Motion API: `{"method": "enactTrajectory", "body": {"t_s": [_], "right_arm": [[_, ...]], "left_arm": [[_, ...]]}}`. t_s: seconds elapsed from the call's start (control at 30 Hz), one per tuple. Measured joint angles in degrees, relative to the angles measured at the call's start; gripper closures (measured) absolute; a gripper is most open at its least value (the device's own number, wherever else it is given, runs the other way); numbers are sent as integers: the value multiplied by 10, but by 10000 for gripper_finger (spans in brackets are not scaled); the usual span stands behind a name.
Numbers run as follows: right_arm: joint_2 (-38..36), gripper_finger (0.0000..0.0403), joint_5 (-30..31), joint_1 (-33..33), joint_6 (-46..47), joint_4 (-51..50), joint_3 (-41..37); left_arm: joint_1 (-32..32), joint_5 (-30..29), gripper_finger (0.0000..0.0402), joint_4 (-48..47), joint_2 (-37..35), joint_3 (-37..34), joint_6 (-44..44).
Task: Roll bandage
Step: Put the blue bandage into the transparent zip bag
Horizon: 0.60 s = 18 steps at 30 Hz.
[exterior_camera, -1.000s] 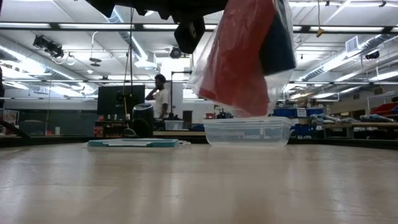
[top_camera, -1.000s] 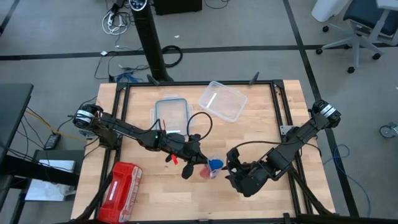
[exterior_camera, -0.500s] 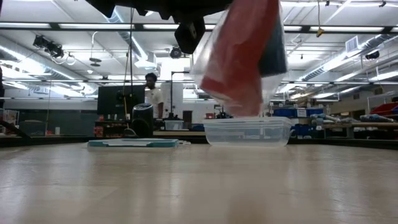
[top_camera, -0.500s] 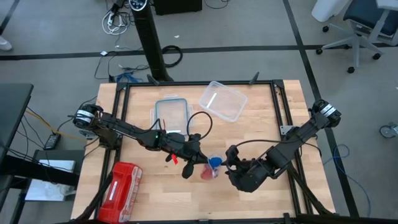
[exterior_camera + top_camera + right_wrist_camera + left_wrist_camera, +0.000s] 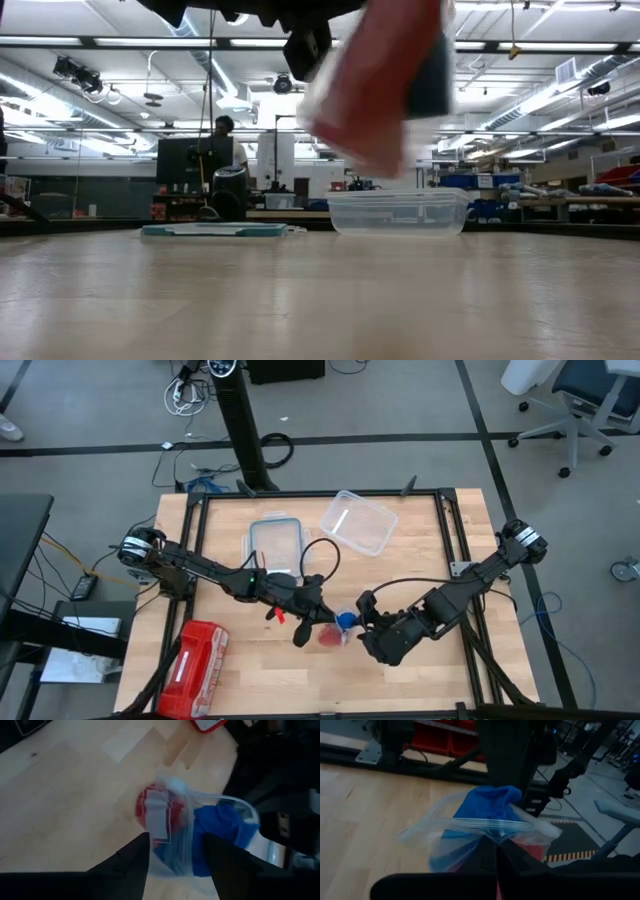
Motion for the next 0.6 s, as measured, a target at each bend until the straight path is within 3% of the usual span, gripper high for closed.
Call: {"method": "enactTrajectory", "body": {"t_s": [0.13,0.6], "right_arm": [[2,228,-25,-11,-8,5,0],[2,274,-20,5,-22,27,0]], "left_arm": [[0,0,401,26,0,0,0],[0,-16,401,42,0,0,-12]]}}
